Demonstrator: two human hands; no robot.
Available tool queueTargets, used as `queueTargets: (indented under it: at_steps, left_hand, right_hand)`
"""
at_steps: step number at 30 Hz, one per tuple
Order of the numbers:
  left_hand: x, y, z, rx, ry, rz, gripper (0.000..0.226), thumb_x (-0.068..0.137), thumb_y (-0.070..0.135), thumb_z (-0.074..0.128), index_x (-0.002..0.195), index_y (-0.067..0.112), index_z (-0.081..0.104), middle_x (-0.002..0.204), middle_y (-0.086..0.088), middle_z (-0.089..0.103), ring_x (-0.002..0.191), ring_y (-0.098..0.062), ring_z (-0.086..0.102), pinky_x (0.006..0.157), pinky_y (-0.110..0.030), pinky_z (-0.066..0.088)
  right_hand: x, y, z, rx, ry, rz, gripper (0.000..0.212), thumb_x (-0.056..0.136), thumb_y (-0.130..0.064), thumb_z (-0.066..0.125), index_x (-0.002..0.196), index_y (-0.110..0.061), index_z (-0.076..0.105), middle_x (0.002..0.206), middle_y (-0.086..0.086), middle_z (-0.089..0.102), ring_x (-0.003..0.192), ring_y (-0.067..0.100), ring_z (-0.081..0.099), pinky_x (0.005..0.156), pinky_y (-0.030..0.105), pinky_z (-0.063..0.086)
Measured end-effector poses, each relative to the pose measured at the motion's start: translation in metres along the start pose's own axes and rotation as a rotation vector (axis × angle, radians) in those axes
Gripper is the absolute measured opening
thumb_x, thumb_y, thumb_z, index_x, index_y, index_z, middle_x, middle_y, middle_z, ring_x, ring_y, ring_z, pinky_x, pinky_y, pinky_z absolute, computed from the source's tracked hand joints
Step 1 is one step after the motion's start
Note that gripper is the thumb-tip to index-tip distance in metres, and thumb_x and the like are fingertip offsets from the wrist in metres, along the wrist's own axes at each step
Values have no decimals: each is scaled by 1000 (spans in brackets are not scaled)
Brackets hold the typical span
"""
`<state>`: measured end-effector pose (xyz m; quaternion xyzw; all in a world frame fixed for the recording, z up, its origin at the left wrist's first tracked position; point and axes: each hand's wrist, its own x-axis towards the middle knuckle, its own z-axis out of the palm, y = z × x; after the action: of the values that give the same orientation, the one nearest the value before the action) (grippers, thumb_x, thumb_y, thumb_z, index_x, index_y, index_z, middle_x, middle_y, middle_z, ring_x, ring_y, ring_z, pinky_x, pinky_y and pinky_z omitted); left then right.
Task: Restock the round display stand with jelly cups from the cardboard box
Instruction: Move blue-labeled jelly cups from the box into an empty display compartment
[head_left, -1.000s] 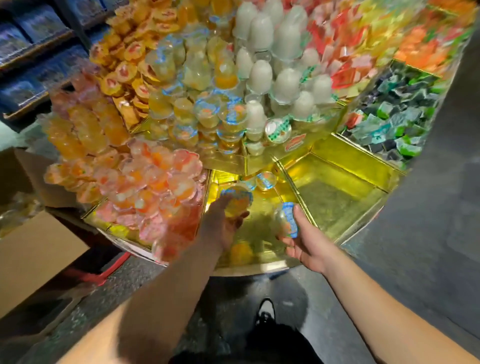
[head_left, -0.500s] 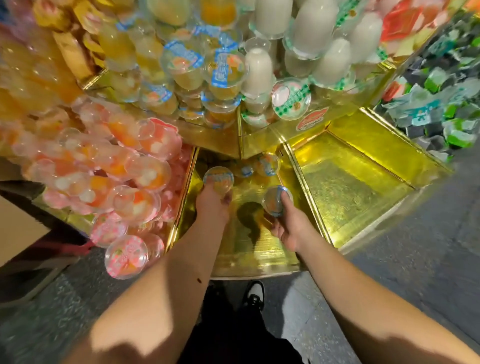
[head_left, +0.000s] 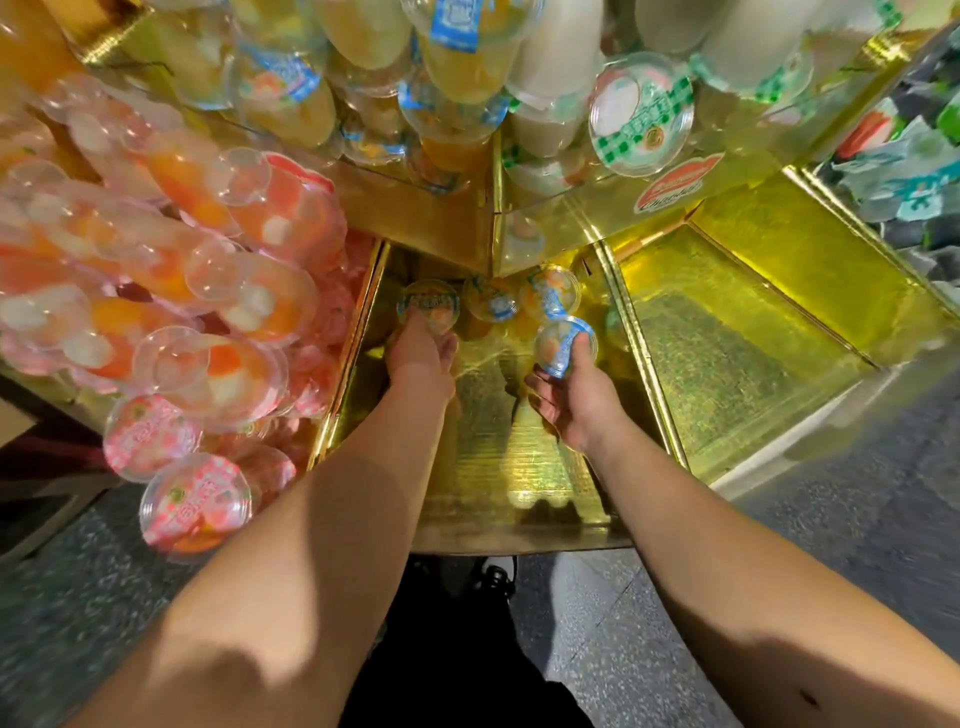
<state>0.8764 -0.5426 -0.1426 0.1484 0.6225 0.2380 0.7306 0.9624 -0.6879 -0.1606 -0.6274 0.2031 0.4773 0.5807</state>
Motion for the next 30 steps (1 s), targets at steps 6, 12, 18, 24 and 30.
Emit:
queueTargets:
  at_steps: [6,12,18,24,30]
  left_hand:
    - [4,1,3,-60,-66,2,23,93,7,57,115,5,60,113,-13,63,110,-24,61,79,-26,54]
    - [8,-3,4,53,-62,39,36,98,6,51,133,8,51,109,-6,61,92,-15,63,72,-21,57]
    - [-2,0,2,109,-7,-29,22,93,28,65,111,16,62,114,-5,60,92,-14,62,75,-19,55]
    - [-47,5,-11,235,-18,-82,23,91,41,67,87,20,59,107,-5,62,86,-17,60,73,-25,50]
    - [-121,18,-37,445,-219,-12,9,96,20,58,90,14,58,92,-5,57,68,-18,54,61,-27,43]
  right_hand:
    - [7,-1,-3,-70,33,-4,59,99,-64,31,122,-18,59,102,8,70,85,16,73,51,23,39]
    - [19,4,-4,-226,135,-17,79,85,-81,31,120,-18,62,86,2,74,75,18,65,56,27,47]
    - [12,-3,-1,-280,147,18,76,88,-80,28,113,-18,65,89,3,74,82,20,71,64,28,50]
    - [-29,-17,-16,-325,20,112,80,89,-80,26,123,-18,62,69,3,62,47,12,60,34,17,34]
    - [-98,-28,-11,-539,-15,54,55,99,-60,38,126,-14,55,86,6,68,60,14,61,49,23,40]
